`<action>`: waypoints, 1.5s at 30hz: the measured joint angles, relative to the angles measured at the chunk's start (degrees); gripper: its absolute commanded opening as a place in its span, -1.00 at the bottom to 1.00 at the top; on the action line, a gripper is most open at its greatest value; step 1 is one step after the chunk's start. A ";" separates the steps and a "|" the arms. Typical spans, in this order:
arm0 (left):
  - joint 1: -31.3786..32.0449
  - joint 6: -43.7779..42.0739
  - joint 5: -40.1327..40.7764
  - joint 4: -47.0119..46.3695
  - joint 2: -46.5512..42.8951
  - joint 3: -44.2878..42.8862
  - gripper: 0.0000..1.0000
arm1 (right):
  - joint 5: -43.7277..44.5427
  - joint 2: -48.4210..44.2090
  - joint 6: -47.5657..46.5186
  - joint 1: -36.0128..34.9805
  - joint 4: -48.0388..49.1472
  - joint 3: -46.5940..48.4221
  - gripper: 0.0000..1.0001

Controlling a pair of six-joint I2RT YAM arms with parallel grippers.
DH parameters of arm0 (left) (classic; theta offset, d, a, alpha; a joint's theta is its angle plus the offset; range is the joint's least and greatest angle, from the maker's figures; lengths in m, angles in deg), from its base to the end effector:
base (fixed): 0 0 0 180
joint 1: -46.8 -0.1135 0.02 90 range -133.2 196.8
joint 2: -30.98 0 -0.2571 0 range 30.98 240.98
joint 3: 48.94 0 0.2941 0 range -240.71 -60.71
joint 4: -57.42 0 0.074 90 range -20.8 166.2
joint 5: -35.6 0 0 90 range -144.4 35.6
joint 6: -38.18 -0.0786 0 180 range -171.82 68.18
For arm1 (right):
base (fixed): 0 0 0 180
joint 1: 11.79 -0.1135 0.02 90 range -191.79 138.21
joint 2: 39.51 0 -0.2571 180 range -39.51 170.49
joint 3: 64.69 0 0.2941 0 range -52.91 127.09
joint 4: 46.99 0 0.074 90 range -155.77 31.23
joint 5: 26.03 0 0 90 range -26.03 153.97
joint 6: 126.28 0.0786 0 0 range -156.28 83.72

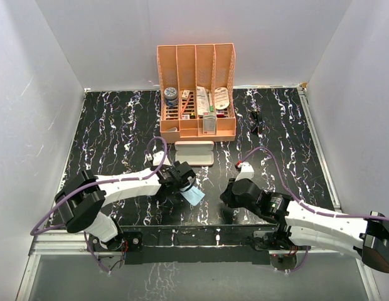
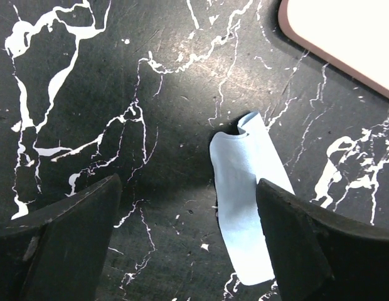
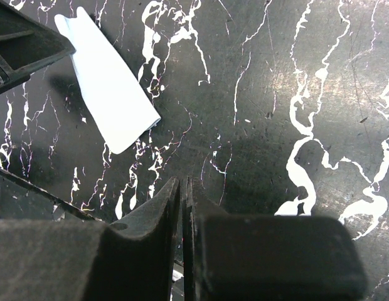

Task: Organize the sunglasses
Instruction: Adjust the glasses cleaning cloth at the center of the board.

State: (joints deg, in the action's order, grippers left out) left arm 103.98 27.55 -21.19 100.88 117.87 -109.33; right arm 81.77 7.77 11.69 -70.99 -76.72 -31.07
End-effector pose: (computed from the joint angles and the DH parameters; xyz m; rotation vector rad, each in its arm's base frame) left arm 0.2081 -0.2432 0.1077 -0.6046 2.4051 -0.1331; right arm 0.1433 0.1934 0.1307 -0.0723 2.3587 0.5973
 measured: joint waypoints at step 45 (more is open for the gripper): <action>-0.02 -1.90 -1.05 -7.48 -0.98 3.93 0.94 | -11.32 31.98 -3.50 0.48 28.70 9.38 -1.00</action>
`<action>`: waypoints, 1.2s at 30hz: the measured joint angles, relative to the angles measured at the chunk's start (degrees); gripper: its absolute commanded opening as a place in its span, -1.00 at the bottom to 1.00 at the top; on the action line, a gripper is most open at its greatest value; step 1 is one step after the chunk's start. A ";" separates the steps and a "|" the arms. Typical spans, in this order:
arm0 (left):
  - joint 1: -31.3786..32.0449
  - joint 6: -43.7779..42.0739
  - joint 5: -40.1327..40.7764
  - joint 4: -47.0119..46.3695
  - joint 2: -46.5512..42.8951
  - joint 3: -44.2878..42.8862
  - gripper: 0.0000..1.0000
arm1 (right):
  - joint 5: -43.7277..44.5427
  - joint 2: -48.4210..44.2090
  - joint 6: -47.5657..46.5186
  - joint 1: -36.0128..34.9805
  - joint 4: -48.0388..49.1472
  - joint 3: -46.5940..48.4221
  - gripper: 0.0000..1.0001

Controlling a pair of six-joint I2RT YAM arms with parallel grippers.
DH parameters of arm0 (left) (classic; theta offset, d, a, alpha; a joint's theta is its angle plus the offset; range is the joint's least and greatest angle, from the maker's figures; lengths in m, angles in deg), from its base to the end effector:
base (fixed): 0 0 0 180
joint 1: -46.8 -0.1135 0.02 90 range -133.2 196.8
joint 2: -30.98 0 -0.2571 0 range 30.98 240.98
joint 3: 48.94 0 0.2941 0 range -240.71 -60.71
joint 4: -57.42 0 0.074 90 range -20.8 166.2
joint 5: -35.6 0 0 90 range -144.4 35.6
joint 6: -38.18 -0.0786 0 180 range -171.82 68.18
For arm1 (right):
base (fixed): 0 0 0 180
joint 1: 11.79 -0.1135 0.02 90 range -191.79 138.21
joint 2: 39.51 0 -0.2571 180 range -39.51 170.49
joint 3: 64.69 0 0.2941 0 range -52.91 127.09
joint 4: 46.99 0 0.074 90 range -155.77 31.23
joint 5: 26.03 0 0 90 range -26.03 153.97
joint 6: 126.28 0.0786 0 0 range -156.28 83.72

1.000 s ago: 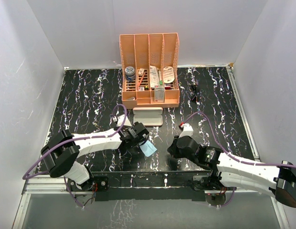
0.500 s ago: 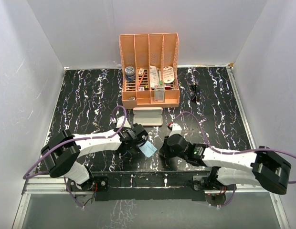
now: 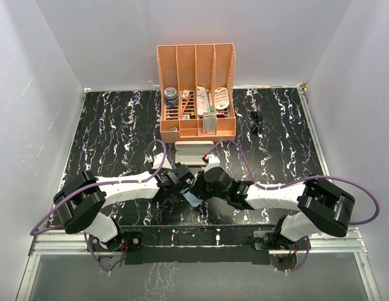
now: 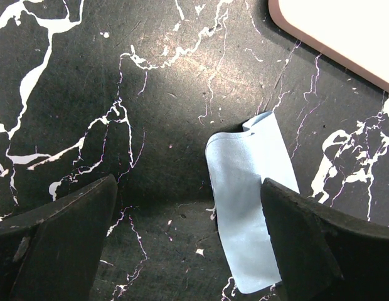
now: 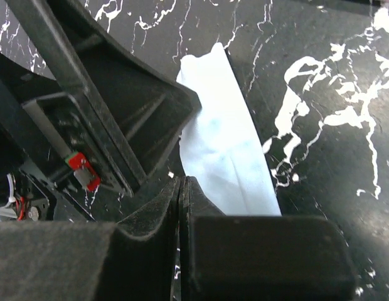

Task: Organize the sunglasses
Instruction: Adjust the glasses cleaning cloth at the center of the board.

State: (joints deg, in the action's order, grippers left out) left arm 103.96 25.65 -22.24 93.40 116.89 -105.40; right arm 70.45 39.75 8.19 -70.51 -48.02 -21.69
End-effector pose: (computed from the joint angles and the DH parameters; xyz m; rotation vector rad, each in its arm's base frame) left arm 0.2066 -0.2430 0.0975 -0.5851 2.3917 -0.2205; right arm 0.1790 0.2776 0.1000 -0.2268 2.3471 0.8322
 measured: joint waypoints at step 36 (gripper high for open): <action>-1.99 -1.18 0.46 0.02 -3.96 0.31 0.95 | -3.72 11.98 1.88 0.39 9.35 0.81 -1.00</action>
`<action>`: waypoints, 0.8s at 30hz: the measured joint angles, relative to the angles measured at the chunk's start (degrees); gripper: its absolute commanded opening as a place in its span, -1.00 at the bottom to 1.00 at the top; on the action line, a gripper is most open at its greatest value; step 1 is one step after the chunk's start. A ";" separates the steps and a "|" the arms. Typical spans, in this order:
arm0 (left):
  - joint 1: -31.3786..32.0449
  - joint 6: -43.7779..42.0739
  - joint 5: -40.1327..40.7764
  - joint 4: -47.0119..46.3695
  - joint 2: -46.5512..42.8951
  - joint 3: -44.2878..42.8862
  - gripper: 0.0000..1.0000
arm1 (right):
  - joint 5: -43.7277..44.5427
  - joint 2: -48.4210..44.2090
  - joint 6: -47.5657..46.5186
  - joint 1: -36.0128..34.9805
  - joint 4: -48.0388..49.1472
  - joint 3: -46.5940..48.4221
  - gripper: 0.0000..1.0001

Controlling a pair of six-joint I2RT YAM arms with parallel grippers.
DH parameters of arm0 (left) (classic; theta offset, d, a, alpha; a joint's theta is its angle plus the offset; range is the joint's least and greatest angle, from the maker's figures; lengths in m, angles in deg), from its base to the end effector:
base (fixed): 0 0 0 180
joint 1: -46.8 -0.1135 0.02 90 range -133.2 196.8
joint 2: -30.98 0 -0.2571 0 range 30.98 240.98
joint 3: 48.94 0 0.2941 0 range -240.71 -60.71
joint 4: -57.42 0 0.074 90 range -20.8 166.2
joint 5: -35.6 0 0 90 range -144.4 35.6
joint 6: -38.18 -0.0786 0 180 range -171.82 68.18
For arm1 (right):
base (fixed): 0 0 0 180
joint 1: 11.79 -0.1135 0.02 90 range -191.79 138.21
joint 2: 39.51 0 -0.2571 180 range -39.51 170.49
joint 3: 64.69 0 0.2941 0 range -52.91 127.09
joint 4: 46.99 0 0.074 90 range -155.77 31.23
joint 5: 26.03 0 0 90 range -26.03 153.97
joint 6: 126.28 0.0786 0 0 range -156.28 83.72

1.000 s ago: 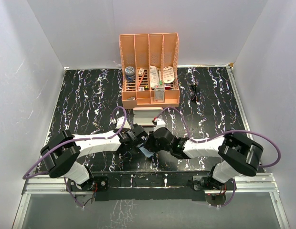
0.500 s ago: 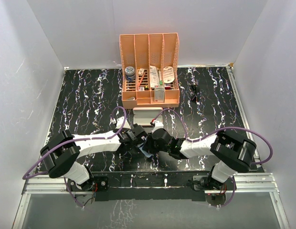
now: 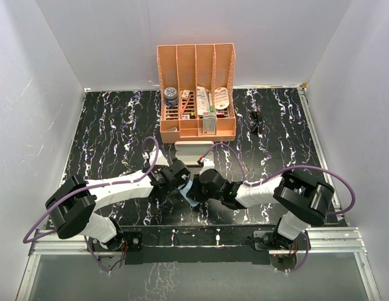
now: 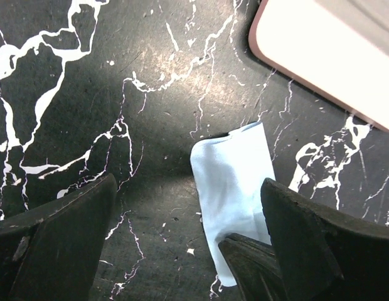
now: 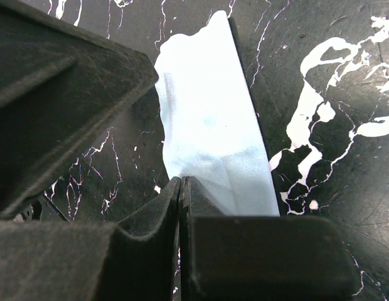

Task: Organize the sunglasses
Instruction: Adjust the glasses cleaning cloth at the center of the board.

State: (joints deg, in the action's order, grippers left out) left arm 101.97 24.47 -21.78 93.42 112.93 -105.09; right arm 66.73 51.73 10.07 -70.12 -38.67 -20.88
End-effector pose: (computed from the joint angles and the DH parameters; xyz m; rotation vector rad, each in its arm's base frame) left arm 0.2147 -0.2344 0.1165 -0.6178 2.3441 -0.2628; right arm 0.1832 0.2898 0.0577 -0.2250 2.4106 0.8762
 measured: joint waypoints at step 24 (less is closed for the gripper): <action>-1.49 -6.80 2.32 0.70 -10.51 0.57 0.89 | 0.11 -4.52 -2.27 -0.02 -5.11 -2.01 -1.00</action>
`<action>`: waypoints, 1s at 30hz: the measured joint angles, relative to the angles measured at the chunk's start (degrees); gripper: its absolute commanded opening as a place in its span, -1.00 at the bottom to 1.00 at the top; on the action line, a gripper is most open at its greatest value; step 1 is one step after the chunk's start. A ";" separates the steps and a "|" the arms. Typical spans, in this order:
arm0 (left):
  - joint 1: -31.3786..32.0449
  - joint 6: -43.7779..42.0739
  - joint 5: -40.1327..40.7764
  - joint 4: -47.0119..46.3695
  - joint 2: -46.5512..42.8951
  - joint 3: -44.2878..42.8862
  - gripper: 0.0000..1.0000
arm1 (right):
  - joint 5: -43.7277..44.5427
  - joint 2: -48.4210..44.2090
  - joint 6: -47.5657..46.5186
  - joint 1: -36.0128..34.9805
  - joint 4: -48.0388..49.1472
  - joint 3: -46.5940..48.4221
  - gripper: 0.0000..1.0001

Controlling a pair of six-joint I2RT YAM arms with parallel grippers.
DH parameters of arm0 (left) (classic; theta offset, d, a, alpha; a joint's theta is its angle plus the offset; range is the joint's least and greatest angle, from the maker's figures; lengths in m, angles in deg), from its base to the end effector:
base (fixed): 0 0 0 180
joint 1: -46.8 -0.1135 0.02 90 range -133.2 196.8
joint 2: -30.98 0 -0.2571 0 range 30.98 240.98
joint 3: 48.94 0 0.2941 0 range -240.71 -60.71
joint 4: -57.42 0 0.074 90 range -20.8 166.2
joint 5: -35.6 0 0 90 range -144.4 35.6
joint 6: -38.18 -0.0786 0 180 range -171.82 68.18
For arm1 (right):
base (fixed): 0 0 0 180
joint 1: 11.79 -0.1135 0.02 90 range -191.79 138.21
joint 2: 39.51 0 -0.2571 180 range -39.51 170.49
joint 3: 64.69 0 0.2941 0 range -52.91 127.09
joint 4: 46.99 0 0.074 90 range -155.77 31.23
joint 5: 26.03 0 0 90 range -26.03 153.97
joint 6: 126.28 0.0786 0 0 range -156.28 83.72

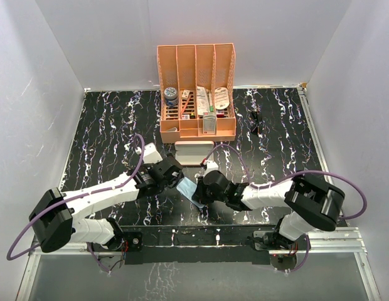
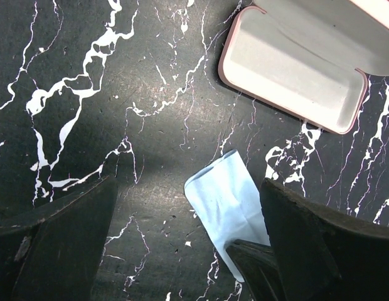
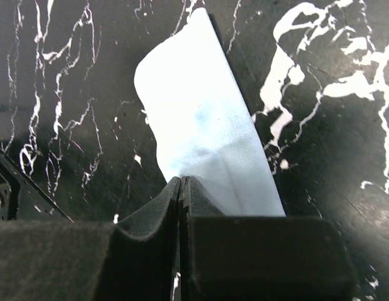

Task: Organize the sunglasses
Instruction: Adjust the glasses cleaning cloth at the center of the board.

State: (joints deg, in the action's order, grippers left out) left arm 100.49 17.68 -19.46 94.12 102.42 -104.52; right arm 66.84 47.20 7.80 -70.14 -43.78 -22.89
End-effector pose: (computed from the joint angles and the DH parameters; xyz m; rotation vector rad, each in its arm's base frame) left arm 0.2170 -0.2193 0.1669 -0.5568 2.2346 -0.3397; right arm 0.1751 0.2766 0.0611 -0.2774 2.4377 0.8189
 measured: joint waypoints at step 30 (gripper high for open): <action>-0.02 -8.28 -3.10 -3.08 0.48 0.83 0.85 | 1.03 -18.12 -2.08 0.00 -18.69 -6.95 -1.00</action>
State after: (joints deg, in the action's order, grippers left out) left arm 100.47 9.39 -22.57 91.04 102.90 -103.69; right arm 67.87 29.08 5.72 -70.14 -62.47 -29.84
